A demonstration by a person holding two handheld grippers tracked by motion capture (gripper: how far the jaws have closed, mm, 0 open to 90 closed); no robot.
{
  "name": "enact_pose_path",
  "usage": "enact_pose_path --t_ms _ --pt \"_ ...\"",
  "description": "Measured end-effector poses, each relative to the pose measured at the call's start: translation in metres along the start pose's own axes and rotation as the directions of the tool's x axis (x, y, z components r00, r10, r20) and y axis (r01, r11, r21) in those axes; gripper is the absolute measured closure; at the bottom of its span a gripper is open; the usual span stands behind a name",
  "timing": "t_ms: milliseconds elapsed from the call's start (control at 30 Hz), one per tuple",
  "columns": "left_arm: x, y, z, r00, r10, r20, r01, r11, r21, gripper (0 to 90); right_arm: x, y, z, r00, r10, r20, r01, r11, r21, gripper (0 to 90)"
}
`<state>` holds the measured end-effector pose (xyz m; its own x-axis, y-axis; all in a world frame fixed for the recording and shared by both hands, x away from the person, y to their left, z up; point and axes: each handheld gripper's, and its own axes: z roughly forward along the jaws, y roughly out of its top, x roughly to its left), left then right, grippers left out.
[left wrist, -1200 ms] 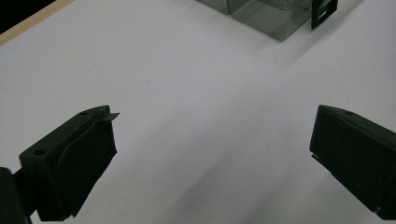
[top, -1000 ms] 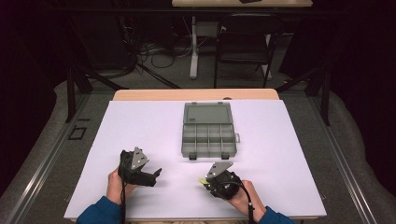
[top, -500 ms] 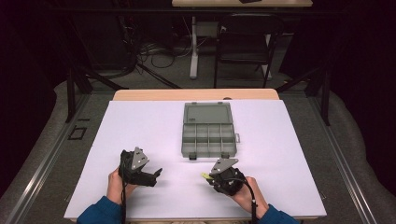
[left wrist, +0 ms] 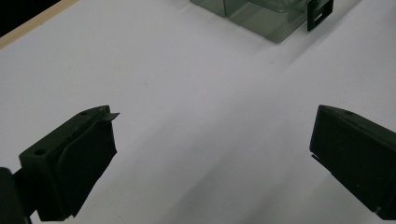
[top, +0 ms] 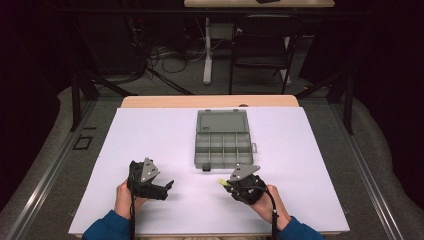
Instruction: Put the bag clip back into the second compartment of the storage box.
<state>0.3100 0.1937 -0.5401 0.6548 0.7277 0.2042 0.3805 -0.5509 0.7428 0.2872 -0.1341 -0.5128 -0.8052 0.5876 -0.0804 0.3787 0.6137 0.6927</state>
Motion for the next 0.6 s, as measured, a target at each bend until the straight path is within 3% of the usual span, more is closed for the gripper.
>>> enact_pose_path --t_ms 600 --pt "-0.002 0.001 0.000 1.0000 0.009 0.003 -0.009 1.0000 -0.002 0.0 -0.014 0.017 -0.002 0.9997 -0.011 0.023 0.012 0.999 -0.042 78.0"
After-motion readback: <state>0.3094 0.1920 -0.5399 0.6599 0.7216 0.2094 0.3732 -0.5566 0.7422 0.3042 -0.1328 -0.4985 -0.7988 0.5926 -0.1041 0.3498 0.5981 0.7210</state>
